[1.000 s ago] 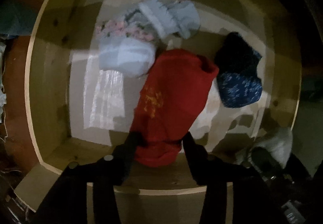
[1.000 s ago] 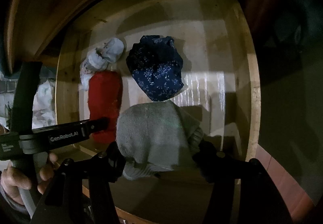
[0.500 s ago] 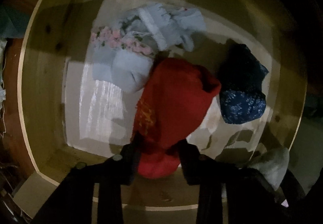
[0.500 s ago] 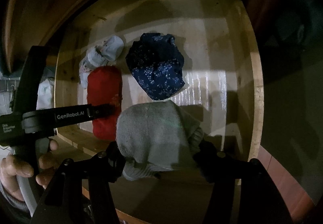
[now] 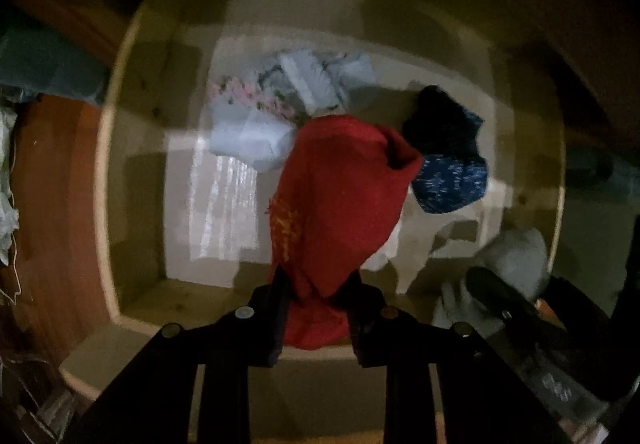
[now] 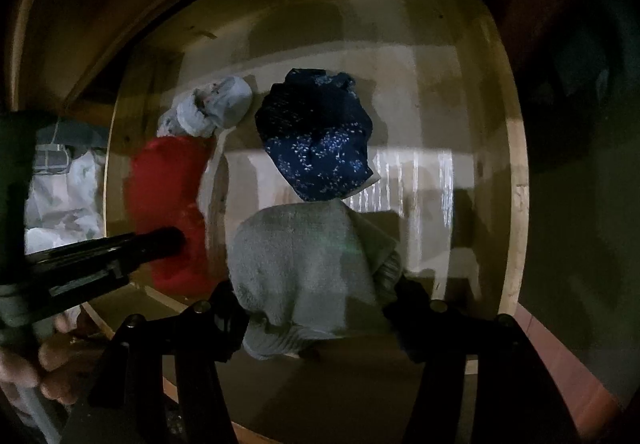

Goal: Take underwear out of drawer
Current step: 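Lift the red garment out of the drawer toward the shoe box with the left tool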

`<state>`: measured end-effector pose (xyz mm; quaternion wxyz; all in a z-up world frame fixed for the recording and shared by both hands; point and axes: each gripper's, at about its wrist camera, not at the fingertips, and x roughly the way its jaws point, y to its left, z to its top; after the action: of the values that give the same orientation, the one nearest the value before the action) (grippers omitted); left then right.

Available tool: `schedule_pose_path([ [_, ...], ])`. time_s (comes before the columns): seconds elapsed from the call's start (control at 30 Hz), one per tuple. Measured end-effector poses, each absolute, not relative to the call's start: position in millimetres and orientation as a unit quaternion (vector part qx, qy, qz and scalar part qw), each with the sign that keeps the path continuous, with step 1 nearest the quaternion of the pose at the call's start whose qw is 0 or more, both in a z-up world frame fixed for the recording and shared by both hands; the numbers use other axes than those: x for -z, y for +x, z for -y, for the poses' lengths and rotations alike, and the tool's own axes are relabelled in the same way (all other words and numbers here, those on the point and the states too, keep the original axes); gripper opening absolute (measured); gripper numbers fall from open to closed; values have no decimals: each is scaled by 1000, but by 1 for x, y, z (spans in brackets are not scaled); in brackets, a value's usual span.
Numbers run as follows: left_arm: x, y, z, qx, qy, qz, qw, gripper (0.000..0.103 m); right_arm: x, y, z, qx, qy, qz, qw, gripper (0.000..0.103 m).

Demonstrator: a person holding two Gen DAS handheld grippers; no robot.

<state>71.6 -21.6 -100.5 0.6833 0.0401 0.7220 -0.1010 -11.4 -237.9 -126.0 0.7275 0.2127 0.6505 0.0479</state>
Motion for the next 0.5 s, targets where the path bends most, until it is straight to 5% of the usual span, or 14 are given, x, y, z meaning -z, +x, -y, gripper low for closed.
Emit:
schedule_pose_path([
  [0.5,23,30,23,153,68,-630,758,25,120,-7,227,-35,190,-652,733,57],
])
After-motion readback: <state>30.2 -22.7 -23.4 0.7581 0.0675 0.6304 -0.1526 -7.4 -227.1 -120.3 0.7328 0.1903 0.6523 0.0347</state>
